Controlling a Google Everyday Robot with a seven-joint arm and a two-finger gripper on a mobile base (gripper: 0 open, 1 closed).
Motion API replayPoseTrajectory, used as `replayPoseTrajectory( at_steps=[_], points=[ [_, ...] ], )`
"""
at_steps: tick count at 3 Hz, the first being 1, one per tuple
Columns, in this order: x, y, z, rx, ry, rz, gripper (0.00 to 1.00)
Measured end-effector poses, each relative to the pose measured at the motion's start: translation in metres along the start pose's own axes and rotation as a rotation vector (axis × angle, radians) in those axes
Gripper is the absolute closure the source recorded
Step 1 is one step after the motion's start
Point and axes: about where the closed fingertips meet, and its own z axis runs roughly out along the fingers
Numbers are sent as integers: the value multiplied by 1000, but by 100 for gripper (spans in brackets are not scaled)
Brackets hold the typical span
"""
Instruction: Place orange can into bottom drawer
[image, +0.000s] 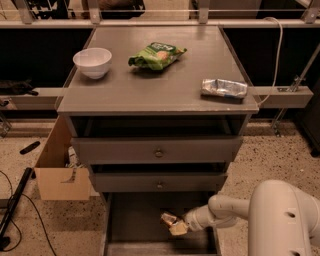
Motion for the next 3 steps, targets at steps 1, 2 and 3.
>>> replayPoseTrajectory(
  at_steps=[1, 2, 3],
  points=[
    [10, -5, 22, -15, 25, 17, 100],
    [25, -6, 68, -46, 56, 37, 100],
    [21, -15, 72, -40, 55, 33, 100]
  ],
)
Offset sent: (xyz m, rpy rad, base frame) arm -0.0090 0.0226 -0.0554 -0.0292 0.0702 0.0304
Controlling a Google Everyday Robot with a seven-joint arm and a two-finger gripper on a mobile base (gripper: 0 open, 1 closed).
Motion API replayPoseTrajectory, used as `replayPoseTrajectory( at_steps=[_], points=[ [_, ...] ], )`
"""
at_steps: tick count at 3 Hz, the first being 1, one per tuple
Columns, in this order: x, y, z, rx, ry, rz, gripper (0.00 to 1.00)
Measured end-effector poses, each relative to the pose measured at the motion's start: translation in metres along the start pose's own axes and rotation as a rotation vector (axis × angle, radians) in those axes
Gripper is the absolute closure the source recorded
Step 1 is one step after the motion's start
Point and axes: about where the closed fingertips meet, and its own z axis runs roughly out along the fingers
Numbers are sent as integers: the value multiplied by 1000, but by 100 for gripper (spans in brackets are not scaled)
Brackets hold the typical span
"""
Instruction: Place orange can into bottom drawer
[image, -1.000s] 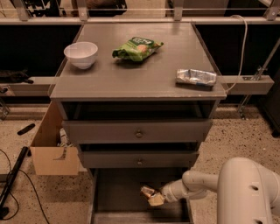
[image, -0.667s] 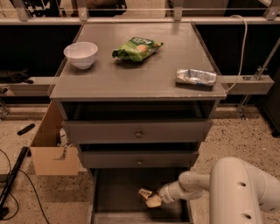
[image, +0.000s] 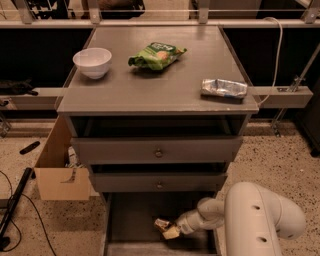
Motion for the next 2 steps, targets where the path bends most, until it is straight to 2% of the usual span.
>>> replayPoseTrajectory(
  at_steps=[1, 2],
  points=[
    [-7, -16, -2, 20, 0, -9, 100],
    [-9, -19, -3, 25, -2, -11, 84]
  ],
)
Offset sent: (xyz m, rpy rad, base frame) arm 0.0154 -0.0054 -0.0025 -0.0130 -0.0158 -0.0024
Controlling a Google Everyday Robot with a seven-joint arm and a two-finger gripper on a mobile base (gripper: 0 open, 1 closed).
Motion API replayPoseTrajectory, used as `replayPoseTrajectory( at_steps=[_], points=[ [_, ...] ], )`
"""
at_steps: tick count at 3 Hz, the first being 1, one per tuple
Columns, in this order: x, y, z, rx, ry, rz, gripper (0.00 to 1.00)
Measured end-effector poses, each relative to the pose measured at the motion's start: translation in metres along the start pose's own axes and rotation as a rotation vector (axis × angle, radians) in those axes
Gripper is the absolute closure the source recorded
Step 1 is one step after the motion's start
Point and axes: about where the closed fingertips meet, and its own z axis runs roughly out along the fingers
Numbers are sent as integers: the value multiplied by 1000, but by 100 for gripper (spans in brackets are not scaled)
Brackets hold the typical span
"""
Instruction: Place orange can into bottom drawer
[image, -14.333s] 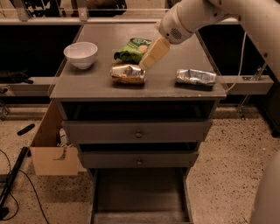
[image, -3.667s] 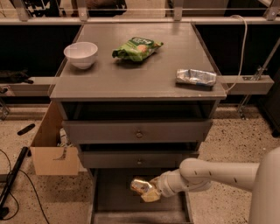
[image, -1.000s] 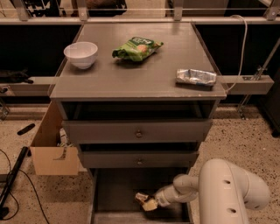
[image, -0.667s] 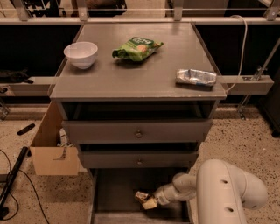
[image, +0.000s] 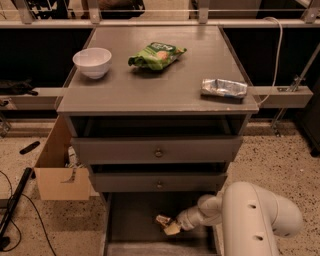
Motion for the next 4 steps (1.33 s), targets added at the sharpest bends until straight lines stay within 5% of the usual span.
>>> replayPoseTrajectory(
  at_steps=[3, 4],
  points=[
    [0, 0, 0, 0, 0, 0, 6],
    [0, 0, 0, 0, 0, 0, 0]
  ],
)
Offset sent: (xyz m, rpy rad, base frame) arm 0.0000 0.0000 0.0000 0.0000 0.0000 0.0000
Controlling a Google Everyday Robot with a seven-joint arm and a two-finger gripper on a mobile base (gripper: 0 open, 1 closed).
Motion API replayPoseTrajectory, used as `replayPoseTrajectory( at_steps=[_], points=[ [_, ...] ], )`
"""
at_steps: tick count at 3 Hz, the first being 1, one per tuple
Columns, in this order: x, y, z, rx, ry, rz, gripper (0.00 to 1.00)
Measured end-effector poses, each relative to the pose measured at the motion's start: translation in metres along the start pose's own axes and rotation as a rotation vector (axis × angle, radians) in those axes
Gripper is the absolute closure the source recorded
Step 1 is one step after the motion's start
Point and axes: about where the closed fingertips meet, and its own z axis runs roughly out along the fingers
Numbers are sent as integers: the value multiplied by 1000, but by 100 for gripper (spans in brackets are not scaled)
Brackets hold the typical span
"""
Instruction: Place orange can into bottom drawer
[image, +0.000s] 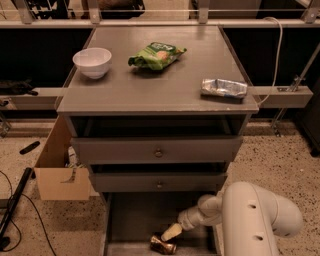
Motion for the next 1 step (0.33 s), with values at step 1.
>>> replayPoseTrajectory(
  at_steps=[1],
  points=[
    [0, 0, 0, 0, 0, 0, 0]
  ],
)
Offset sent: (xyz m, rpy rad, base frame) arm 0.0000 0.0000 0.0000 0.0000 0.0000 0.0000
